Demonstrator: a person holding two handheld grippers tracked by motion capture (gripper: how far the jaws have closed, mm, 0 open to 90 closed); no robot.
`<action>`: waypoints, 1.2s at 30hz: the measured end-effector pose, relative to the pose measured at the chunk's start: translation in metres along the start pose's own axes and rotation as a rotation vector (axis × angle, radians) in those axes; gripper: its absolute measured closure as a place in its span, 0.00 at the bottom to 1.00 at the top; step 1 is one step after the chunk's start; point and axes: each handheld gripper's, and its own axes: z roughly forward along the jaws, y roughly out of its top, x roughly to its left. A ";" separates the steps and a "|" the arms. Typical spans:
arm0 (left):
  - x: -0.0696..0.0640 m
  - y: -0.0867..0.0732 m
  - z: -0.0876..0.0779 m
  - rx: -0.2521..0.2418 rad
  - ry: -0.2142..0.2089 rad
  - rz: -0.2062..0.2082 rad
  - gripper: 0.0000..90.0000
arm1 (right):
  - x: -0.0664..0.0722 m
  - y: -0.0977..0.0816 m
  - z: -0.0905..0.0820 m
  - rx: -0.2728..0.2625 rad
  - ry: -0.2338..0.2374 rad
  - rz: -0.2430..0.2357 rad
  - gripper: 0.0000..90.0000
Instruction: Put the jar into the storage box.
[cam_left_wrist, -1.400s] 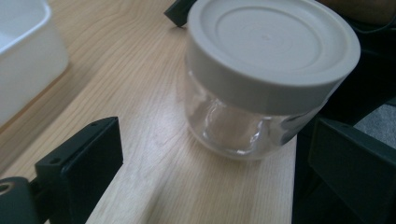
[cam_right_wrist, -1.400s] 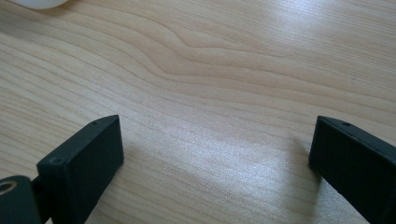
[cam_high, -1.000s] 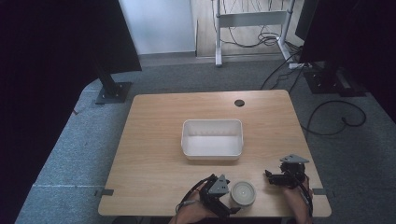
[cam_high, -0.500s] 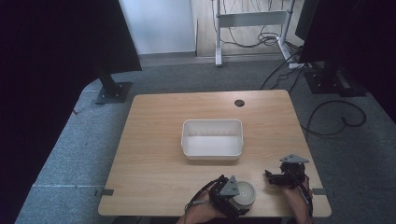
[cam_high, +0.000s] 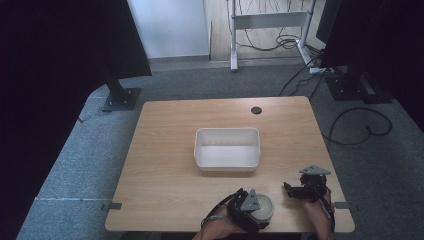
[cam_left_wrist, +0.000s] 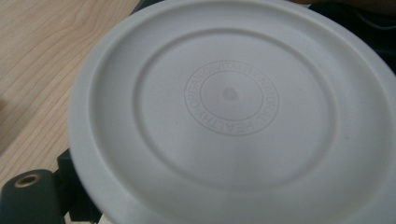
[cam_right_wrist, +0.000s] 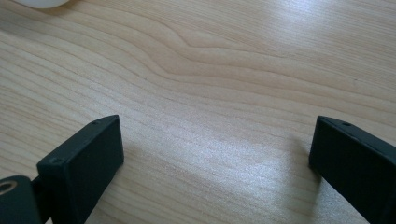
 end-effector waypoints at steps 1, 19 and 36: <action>0.000 0.000 0.000 0.000 0.002 -0.001 0.12 | 0.000 0.000 0.000 0.000 0.000 0.000 0.03; 0.011 0.007 -0.014 -0.011 0.054 -0.021 0.12 | 0.000 0.000 0.000 0.000 0.001 -0.001 0.03; 0.030 0.012 -0.031 -0.033 0.103 -0.053 0.12 | 0.000 0.000 0.000 -0.001 0.002 -0.004 0.03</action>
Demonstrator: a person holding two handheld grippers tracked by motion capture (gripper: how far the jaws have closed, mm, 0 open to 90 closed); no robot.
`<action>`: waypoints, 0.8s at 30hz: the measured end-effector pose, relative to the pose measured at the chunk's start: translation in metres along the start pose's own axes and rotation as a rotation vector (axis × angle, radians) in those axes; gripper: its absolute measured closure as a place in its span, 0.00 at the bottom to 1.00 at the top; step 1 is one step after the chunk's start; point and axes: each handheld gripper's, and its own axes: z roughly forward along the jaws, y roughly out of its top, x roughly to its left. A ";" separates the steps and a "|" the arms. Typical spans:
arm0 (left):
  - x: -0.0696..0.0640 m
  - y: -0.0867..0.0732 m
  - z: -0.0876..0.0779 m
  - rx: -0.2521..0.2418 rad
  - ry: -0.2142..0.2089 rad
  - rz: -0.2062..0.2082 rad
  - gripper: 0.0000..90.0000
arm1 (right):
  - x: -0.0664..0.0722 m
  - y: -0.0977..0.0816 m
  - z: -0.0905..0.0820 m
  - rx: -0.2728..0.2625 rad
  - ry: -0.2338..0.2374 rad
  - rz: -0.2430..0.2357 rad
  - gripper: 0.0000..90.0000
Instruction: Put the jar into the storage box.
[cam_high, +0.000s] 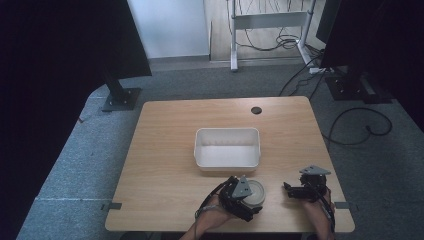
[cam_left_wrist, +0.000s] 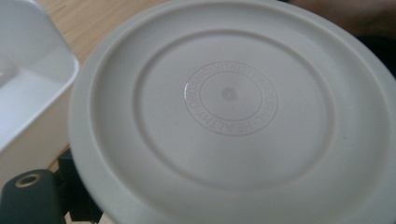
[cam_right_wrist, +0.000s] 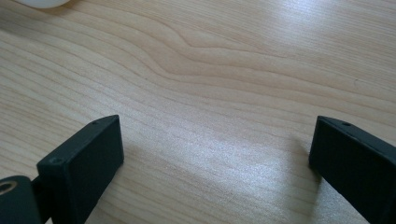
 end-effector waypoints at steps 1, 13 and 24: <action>0.000 0.000 0.000 0.000 0.000 0.000 0.12 | 0.000 0.000 0.000 0.000 0.000 0.000 0.03; 0.017 0.000 -0.007 -0.009 0.041 -0.037 0.12 | 0.000 0.000 0.000 0.001 0.000 0.002 0.03; 0.036 0.005 -0.018 -0.032 0.085 -0.073 0.12 | 0.000 0.000 0.000 0.001 0.000 0.001 0.03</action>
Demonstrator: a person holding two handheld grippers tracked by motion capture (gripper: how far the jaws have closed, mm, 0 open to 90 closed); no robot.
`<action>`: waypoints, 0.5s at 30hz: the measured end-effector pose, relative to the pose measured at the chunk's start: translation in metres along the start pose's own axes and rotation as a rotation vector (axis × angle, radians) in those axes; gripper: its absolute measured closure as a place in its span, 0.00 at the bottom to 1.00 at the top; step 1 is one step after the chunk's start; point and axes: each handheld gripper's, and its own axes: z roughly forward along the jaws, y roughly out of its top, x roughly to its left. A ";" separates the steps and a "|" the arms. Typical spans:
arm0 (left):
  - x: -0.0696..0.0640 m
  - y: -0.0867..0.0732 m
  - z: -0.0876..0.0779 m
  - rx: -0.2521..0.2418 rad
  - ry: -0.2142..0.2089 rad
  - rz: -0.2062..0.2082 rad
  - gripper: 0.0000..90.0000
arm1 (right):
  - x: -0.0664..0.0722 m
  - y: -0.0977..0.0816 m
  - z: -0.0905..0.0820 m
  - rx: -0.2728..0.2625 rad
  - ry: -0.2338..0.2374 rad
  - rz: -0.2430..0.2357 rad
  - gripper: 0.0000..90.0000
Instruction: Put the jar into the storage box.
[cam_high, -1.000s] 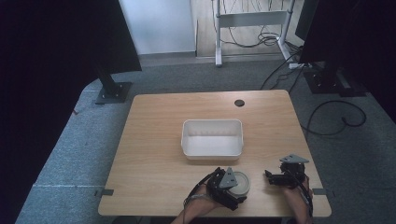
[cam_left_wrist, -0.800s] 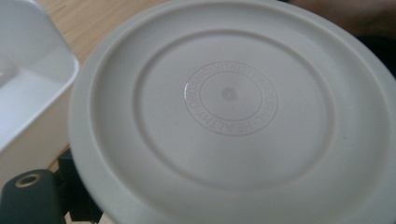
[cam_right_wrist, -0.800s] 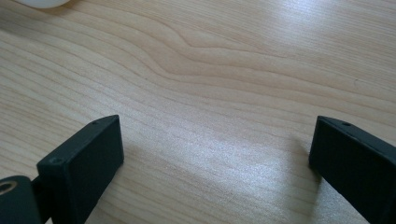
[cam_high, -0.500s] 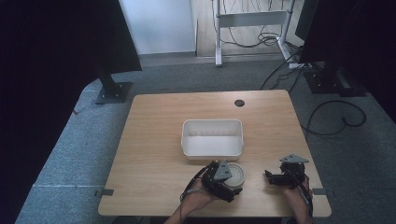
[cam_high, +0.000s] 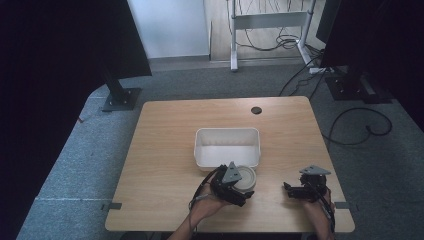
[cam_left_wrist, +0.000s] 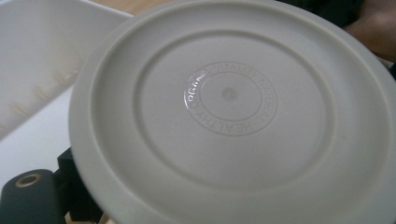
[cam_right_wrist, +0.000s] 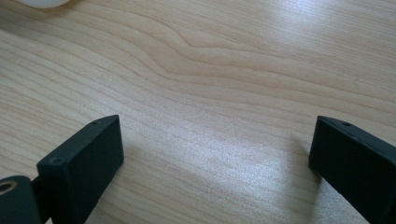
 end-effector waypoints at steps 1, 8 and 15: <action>0.001 0.001 -0.001 0.000 0.003 0.001 0.12 | 0.000 0.000 0.000 0.000 0.000 0.000 0.03; 0.011 0.005 -0.004 -0.002 0.025 -0.008 0.12 | 0.000 0.000 0.000 0.000 0.000 0.000 0.03; 0.022 0.006 -0.004 -0.004 0.041 -0.035 0.12 | 0.000 0.000 0.000 0.000 0.000 0.000 0.03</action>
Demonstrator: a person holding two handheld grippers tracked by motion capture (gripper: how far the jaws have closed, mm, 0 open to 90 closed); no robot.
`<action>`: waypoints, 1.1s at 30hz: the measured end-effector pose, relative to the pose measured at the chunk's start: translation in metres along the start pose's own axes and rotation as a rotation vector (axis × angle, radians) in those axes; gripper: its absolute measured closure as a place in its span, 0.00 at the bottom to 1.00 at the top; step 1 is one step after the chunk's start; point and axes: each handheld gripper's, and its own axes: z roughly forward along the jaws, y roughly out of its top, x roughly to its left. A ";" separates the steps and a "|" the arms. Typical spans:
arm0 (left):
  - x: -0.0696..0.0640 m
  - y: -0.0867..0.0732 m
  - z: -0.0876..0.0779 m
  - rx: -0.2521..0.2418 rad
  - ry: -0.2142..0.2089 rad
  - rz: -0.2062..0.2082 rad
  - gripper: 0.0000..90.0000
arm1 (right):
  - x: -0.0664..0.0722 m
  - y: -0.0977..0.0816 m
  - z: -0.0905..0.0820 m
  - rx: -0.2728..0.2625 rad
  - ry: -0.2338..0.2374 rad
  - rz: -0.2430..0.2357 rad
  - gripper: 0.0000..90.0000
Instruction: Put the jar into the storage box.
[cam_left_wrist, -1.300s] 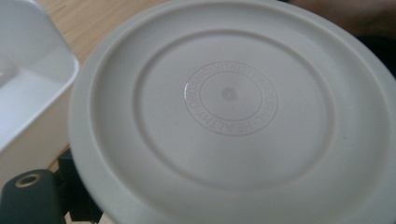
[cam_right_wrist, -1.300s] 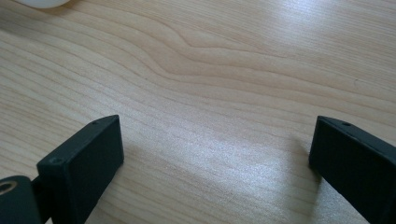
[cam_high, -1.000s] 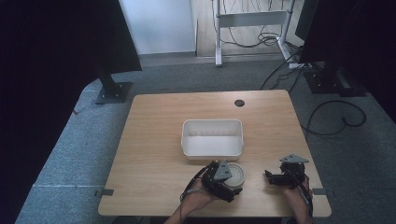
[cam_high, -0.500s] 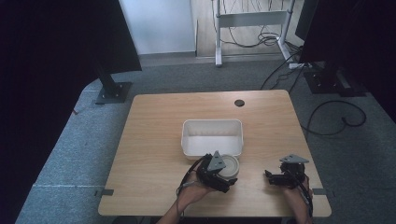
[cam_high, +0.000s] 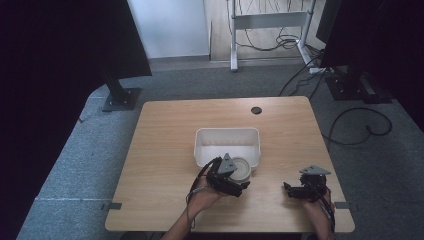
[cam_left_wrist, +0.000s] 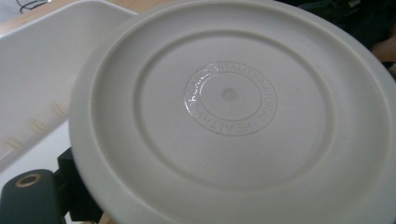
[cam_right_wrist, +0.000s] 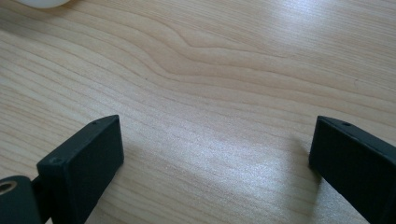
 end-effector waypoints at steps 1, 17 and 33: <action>0.002 0.000 0.000 0.000 0.002 -0.006 0.12 | 0.000 0.000 0.000 0.000 0.000 0.000 0.03; 0.027 0.003 -0.001 -0.014 0.068 -0.056 0.12 | 0.000 0.000 0.000 0.000 0.000 0.000 0.03; 0.044 0.009 0.011 -0.010 0.129 -0.073 0.12 | 0.000 0.000 0.000 0.000 0.000 0.000 0.03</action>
